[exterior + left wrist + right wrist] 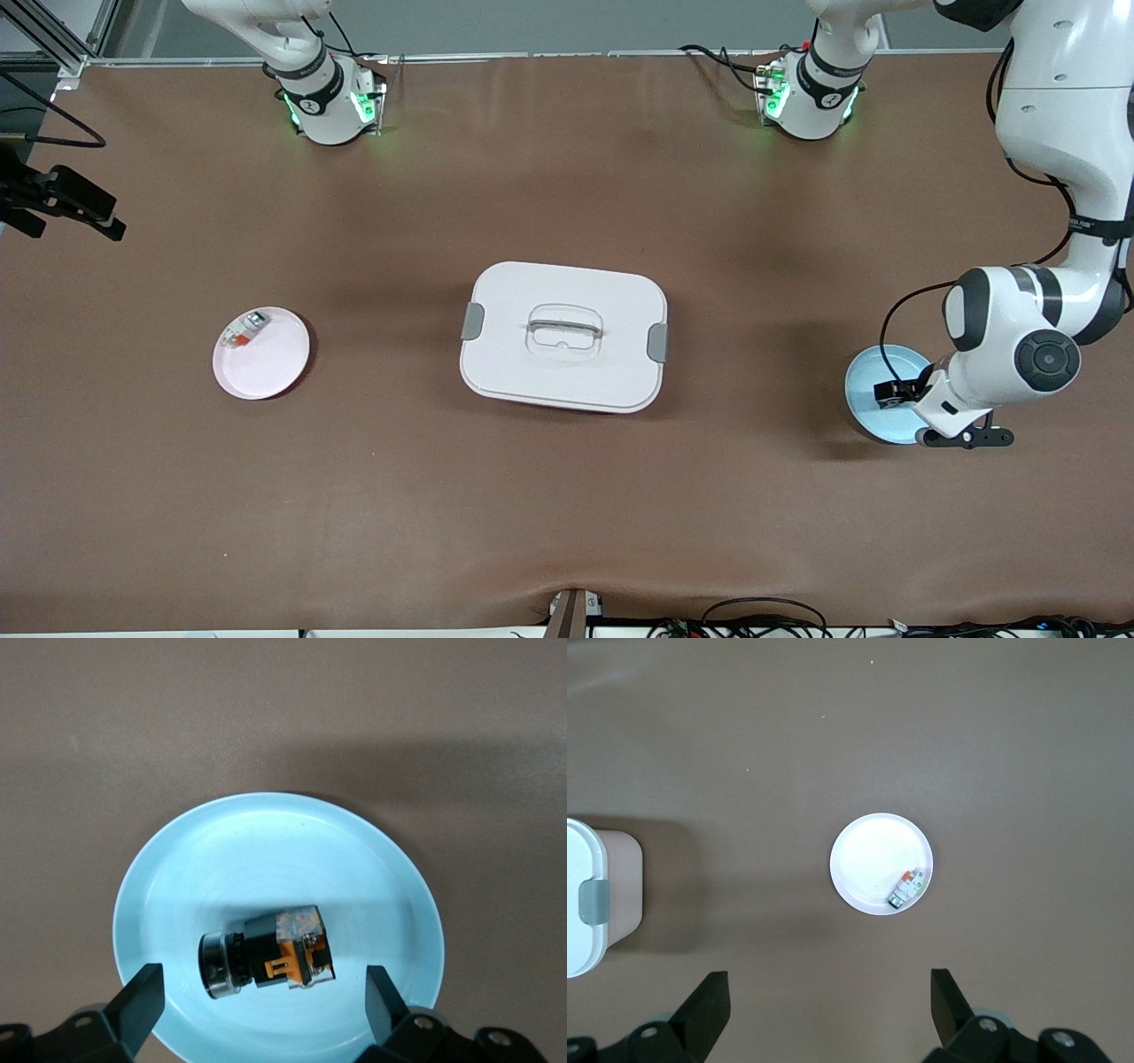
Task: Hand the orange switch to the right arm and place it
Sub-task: 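Close the left gripper on the black-and-orange switch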
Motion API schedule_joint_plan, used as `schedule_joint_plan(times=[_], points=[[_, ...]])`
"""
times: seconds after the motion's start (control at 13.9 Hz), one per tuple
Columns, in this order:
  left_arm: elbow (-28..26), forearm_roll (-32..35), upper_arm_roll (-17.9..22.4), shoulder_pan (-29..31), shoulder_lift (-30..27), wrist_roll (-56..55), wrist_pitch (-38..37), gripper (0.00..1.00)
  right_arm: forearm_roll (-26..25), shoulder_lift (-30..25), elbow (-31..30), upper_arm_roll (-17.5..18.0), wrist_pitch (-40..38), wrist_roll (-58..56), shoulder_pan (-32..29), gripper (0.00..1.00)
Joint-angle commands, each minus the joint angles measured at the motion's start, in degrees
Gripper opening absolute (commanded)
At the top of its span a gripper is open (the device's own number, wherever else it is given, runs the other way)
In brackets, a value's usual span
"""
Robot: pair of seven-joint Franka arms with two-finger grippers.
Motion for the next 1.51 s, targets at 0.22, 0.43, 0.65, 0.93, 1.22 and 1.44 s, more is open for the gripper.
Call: schedule_joint_plan(times=[0.22,0.43,0.65,0.93,1.22,1.44], points=[[-0.4,1.2,-0.1,1.0,2.0,-0.9,2.9,1.0,-1.0,0.4,1.2,0.9,-0.7,0.0,-1.2,1.0],[-0.7,1.1,-0.1,1.1,2.1,-1.0,2.9,1.0,-1.0,0.4,1.2,0.9,-0.8,0.0,-1.2,1.0],[-0.7,1.0,-0.1,1.1,2.9,-1.1,2.9,1.0,-0.9,0.4,1.2,0.9,-0.7,0.0,-1.1,1.0],[-0.7,1.0,-0.1,1.2,3.2,-2.3,2.9,1.0,-1.0,0.4,1.2,0.9,-0.7,0.0,-1.2,1.0],[-0.4,0.7,-0.1,1.2,3.8,-3.7,2.9,1.0,-1.0,0.4,1.2,0.9,-0.7,0.0,-1.3,1.0],[-0.4,0.8,-0.1,1.2,3.7,-4.6,2.9,0.87,-0.9,0.4,1.2,0.9,-0.7,0.0,-1.2,1.0]])
